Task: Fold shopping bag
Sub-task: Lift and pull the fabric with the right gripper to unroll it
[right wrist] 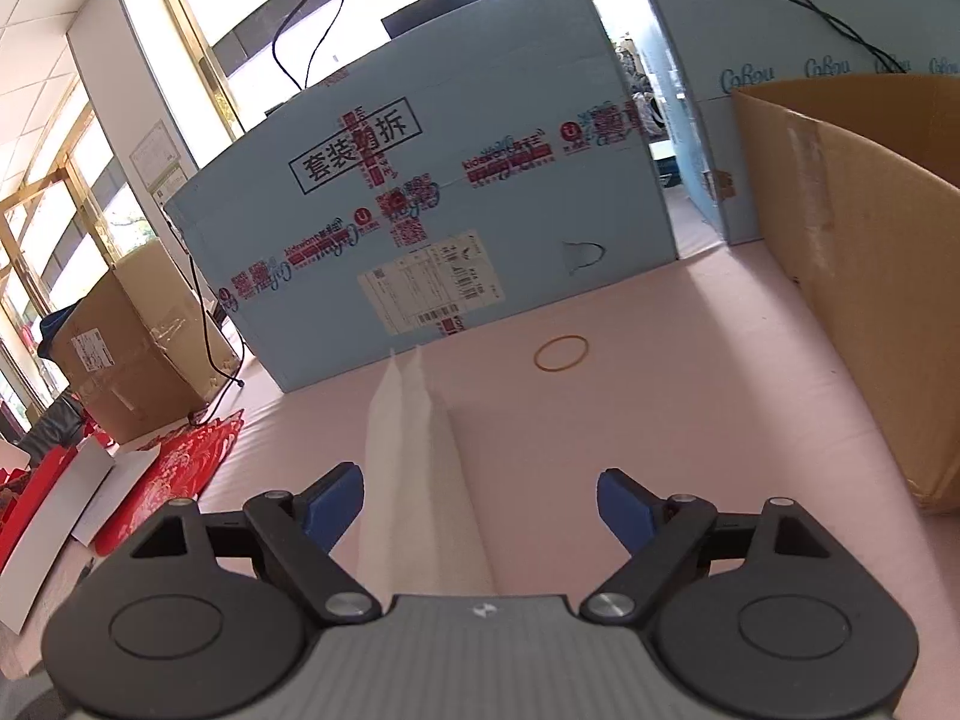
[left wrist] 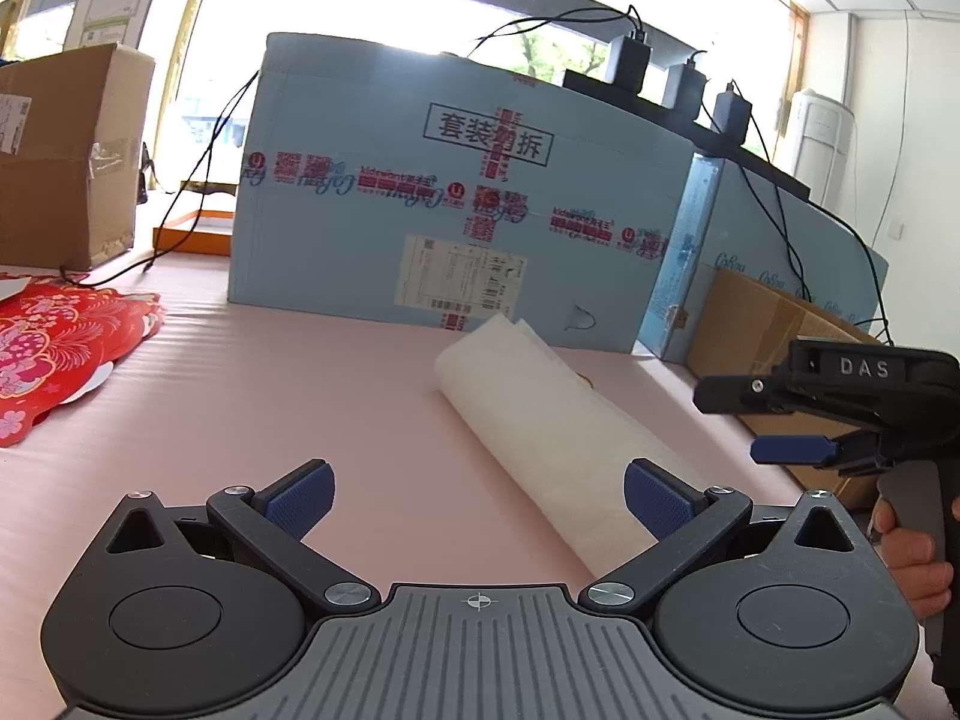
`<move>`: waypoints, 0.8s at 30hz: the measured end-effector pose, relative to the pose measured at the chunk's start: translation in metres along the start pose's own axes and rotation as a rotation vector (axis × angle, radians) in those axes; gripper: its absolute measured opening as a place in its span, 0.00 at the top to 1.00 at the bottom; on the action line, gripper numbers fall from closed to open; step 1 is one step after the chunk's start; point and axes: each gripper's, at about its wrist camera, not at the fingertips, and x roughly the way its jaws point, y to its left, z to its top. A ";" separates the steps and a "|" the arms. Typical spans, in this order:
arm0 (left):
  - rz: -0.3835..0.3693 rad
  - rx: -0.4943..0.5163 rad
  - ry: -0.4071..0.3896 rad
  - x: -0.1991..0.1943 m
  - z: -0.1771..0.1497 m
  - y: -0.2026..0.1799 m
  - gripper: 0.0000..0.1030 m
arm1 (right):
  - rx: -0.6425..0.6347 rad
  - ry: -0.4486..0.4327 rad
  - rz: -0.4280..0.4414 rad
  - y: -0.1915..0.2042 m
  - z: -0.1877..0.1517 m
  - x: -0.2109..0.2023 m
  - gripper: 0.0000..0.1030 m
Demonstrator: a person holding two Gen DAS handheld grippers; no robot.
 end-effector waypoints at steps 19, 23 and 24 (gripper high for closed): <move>0.027 -0.076 0.085 -0.018 -0.017 -0.006 0.00 | -0.163 0.052 0.051 -0.018 -0.072 -0.033 0.15; 0.000 -0.154 0.122 -0.018 -0.029 0.006 0.00 | -0.277 0.058 0.049 0.007 -0.085 -0.032 0.16; -0.010 -0.166 0.123 -0.018 -0.031 0.007 0.00 | -0.299 0.066 0.051 0.011 -0.087 -0.031 0.16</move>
